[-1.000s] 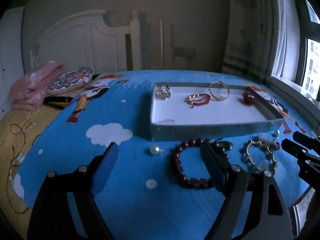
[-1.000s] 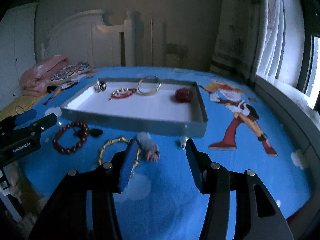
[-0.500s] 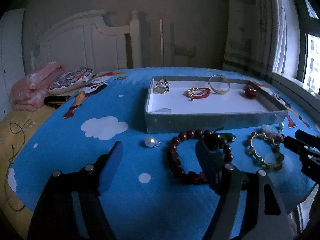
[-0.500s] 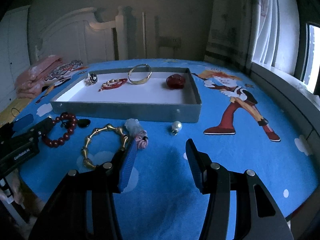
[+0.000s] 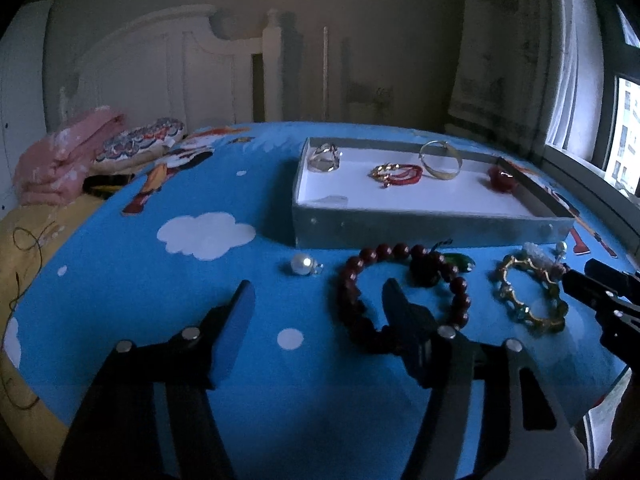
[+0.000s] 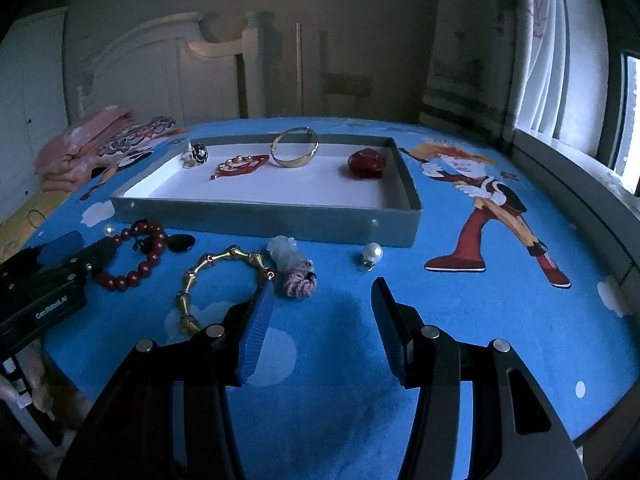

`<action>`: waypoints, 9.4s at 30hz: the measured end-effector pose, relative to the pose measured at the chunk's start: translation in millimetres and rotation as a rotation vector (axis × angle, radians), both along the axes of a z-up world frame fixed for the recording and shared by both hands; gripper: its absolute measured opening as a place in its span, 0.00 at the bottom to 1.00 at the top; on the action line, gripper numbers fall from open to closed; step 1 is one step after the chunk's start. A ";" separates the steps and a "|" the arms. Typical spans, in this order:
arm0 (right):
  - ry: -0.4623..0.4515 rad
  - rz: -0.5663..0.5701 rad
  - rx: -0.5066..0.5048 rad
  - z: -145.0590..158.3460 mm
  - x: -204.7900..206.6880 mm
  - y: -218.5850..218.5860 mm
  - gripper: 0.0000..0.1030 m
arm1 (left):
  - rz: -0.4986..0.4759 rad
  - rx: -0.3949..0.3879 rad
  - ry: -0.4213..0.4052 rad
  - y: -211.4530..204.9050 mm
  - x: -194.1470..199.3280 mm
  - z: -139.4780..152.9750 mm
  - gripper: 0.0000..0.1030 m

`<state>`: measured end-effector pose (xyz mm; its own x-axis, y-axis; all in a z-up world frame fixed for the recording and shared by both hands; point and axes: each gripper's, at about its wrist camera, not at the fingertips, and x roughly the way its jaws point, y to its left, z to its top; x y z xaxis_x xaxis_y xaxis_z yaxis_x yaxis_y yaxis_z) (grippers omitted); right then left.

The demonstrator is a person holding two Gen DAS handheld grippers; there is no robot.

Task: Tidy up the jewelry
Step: 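Withdraw both open tools from the tray toward the bead bracelet and gold bangle, then grasp the bead bracelet with the left tool while the right grasps the gold bangle, then place the bead bracelet in the tray with the left tool while the right places the gold bangle, then withdraw both open tools from the tray toward the remaining charms, then grasp the pink tassel crystal charm with the right tool, then grasp the green jade pendant with the left tool while the right holds the tassel charm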

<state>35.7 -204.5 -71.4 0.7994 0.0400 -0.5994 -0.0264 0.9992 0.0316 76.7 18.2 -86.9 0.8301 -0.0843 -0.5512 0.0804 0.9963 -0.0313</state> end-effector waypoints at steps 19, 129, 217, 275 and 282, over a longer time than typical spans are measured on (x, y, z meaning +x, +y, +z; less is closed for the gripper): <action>0.020 -0.015 0.008 -3.0 2.9 -2.3 0.48 | -0.072 0.012 -0.014 -9.8 -2.3 0.9 0.13; -0.088 -0.030 -0.050 58.5 154.0 13.9 0.19 | 0.008 0.058 -0.124 -61.7 147.1 79.9 0.26; 0.149 0.058 0.022 3.7 55.0 18.4 0.51 | -0.026 0.043 -0.020 5.1 -4.4 4.3 0.88; 0.003 0.069 0.068 -4.3 2.5 10.6 0.21 | -0.419 0.043 0.161 -62.6 2.7 8.0 0.51; 0.004 0.068 0.072 -5.1 2.9 8.2 0.21 | -0.314 0.002 0.153 -44.6 6.3 10.8 0.51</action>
